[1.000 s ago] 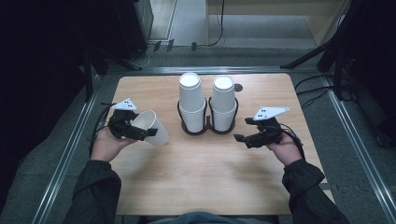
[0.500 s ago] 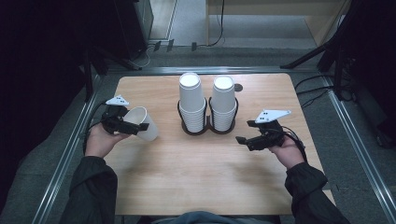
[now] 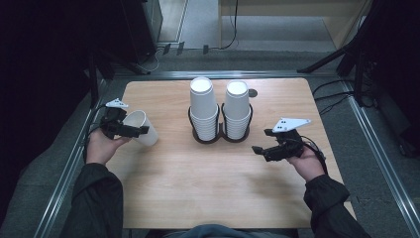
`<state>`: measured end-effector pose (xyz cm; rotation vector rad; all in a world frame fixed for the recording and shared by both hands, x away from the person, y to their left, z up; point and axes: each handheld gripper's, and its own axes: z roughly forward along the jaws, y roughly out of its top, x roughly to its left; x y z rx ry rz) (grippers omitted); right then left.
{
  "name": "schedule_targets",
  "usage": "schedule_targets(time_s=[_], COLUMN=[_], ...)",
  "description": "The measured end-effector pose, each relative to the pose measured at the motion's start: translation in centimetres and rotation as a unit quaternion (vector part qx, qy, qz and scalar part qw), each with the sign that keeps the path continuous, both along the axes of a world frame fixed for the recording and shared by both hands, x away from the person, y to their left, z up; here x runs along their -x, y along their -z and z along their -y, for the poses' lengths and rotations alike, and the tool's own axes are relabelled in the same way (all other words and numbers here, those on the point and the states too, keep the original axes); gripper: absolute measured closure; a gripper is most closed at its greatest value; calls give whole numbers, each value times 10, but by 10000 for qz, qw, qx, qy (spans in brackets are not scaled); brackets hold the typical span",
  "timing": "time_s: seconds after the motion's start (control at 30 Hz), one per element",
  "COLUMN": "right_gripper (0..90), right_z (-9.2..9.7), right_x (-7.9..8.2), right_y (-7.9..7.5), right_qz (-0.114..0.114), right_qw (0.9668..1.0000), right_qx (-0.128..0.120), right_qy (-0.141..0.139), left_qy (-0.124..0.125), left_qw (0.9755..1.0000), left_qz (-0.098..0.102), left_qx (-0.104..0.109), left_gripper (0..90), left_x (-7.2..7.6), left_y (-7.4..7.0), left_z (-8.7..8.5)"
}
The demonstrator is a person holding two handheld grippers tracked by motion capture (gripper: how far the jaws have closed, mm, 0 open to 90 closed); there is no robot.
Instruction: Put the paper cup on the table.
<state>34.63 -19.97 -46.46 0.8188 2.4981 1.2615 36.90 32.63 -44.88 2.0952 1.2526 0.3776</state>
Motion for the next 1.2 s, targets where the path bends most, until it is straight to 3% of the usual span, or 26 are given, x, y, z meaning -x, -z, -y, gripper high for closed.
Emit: schedule_targets(time_s=[0.4, 0.67, 0.97, 1.2], right_gripper=[198, 198, 198, 198], right_z=[-5, -3, -3, -3], right_x=[1, 1, 1, 0], right_y=[1, -1, 0, 0], right_qz=[-49, -94, -88, -106], right_qw=[10000, 9999, 9999, 9999], right_qx=[25, -56, -44, 5], right_qy=[-78, -68, -73, -78], left_qy=[-233, -203, -242, -135], left_qw=[9994, 9988, 9981, 9980], left_qz=[-56, -147, -110, -66], left_qx=[-248, -414, -555, -618], left_gripper=[99, 89, 77, 59], left_x=[-3, -5, -7, -6], left_y=[10, 17, 18, 20], left_z=[-6, -1, 3, 7])
